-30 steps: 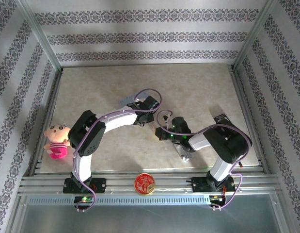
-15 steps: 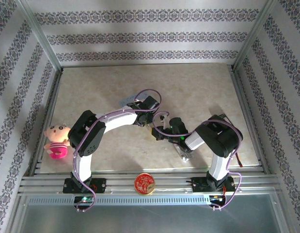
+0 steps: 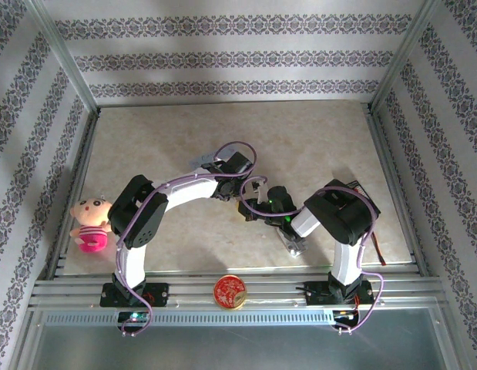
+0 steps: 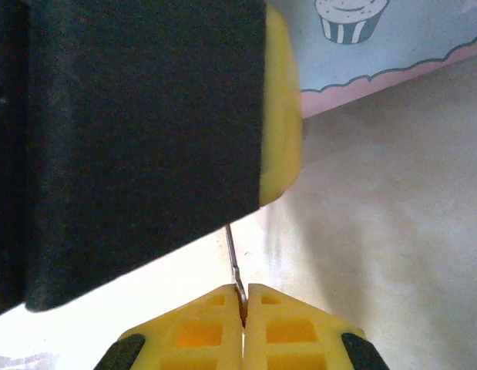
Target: Unlock a padlock with a key
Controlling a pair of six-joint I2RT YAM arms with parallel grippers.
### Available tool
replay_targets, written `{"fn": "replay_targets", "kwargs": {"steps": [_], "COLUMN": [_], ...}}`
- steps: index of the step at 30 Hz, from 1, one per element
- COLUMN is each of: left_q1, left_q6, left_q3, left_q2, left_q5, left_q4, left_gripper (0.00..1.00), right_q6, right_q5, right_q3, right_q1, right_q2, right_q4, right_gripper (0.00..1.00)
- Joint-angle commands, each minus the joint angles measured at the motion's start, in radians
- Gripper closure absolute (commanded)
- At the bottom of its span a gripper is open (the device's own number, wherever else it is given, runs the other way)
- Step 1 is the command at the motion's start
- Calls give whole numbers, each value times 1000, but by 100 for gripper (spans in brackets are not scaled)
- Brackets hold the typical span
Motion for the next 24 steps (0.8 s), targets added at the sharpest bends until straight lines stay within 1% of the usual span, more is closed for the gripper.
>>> {"fn": "replay_targets", "kwargs": {"steps": [1,13,19,24], "left_q1": [6,8,9,9], "left_q6": [-12,-9,-8,-4], "left_q3": [-6,-12,-16,-22], "left_q2": [3,3,2,-3], "left_q5": [7,16,39,41], "left_q4": [22,24,36,43], "left_gripper": [79,79,79,80], "right_q6": [23,64,101,101], "right_q5": [0,3,-17,-28], "right_q3": [12,-7,-30,-33], "right_q1": [2,-13,-32,-39], "right_q2": [25,65,95,96], "right_q4": [87,203,312,316], "right_gripper": [100,100,100,100]}}
